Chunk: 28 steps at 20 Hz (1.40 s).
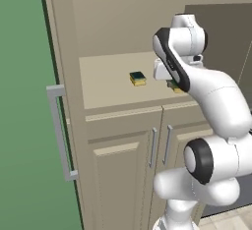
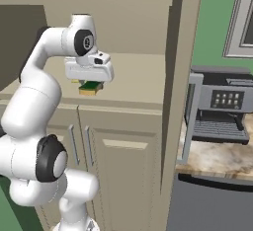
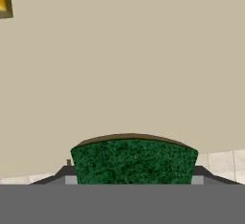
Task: Pick up the sponge and sponge from the sink, and place them back in the cabinet, and close the cabinet doors.
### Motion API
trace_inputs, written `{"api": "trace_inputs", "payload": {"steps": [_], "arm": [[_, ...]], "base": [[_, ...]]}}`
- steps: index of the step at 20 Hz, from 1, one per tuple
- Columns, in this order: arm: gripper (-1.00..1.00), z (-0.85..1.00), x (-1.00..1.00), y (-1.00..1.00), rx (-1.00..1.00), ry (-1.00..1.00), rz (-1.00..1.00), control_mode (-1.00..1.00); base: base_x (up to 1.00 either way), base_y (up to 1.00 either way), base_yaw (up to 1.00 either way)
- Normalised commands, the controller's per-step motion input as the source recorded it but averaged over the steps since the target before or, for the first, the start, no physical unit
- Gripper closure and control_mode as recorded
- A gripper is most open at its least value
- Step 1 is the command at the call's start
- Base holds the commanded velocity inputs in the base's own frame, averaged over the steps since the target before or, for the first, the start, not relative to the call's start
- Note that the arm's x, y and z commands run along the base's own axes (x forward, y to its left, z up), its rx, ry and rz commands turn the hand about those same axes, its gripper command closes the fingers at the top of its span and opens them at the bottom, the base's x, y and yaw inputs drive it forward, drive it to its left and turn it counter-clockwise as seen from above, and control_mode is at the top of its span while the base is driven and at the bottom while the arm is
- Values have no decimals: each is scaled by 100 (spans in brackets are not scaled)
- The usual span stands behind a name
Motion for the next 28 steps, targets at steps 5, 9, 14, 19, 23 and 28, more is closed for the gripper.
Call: {"api": "trace_inputs", "payload": {"steps": [5, 9, 14, 19, 23, 28], "arm": [[100, -1, 31, -6, 0, 0, 0, -100], [100, -1, 36, -5, 0, 0, 0, -100], [100, -6, 32, -2, 0, 0, 0, -100], [100, -13, 25, 0, 0, 0, 0, -100], [100, -16, 26, 0, 0, 0, 0, -100], [100, -17, 23, 0, 0, -2, 0, -100]], "base": [[0, 0, 0], [0, 0, 0], [0, 0, 0], [0, 0, 0], [0, 0, 0], [0, 0, 0]]}}
